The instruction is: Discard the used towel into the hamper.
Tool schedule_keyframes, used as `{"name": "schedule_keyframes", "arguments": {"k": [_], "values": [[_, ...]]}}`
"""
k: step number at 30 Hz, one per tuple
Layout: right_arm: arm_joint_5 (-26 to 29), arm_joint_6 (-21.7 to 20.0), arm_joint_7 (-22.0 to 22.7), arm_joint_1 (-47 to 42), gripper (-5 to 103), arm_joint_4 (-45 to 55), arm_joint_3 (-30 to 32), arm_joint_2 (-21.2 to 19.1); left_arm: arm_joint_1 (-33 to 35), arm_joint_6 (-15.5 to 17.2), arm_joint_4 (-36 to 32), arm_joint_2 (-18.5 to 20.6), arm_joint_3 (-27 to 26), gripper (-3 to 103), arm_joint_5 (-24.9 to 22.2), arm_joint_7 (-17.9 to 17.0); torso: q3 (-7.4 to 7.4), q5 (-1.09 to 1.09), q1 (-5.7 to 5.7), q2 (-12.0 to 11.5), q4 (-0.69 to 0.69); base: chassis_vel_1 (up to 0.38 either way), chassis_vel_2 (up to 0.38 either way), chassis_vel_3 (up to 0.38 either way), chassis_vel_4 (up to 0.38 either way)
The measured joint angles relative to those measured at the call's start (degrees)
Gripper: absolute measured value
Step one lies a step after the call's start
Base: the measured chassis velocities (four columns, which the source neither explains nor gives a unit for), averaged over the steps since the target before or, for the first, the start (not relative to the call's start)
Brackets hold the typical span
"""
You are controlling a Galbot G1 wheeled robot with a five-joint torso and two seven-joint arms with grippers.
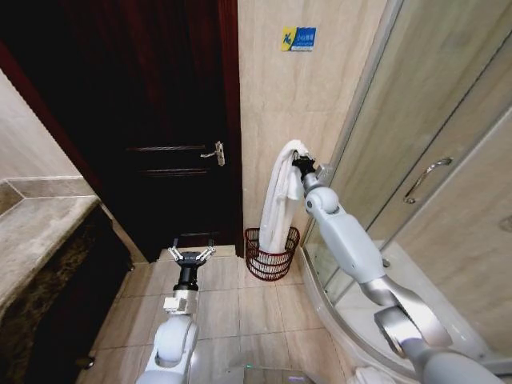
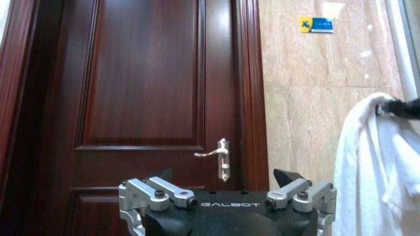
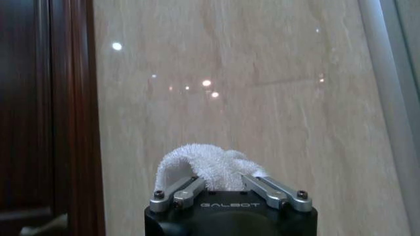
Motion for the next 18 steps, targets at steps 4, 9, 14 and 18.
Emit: {"name": "schedule_keyframes", "arguments": {"k": [4,9,14,18], "values": [[-1.44,-0.37,-0.2,-3.75,8,2.11,0.88,-0.09,0.05,0.0,0.0,-0.16,0.01,100,-0.1,0.01,-0.62,0.0,-0.58,-1.21,0.02,0.0,0.0,0.0,0.0],[-2.46,-0.42,-0.98,-8.56,8,4.8,2.23,-0.42,-0.17,0.11,-0.02,-0.17,0.02,100,-0.2,0.03,-1.61,0.0,-1.39,-3.01,0.0,0.0,0.0,0.0,0.0],[-3.15,0.27,-1.42,-10.56,8,5.45,3.25,-0.52,0.05,0.24,-0.35,-0.19,0.11,100,-0.2,0.07,-2.28,0.0,-1.88,-4.18,0.01,0.0,0.0,0.0,0.0],[-3.17,0.37,-1.23,-14.11,8,8.71,4.58,-1.08,0.79,0.3,-0.81,-0.04,-0.04,100,-0.2,0.09,-3.09,0.0,-2.59,-5.68,0.0,0.0,0.0,0.0,0.0]]}}
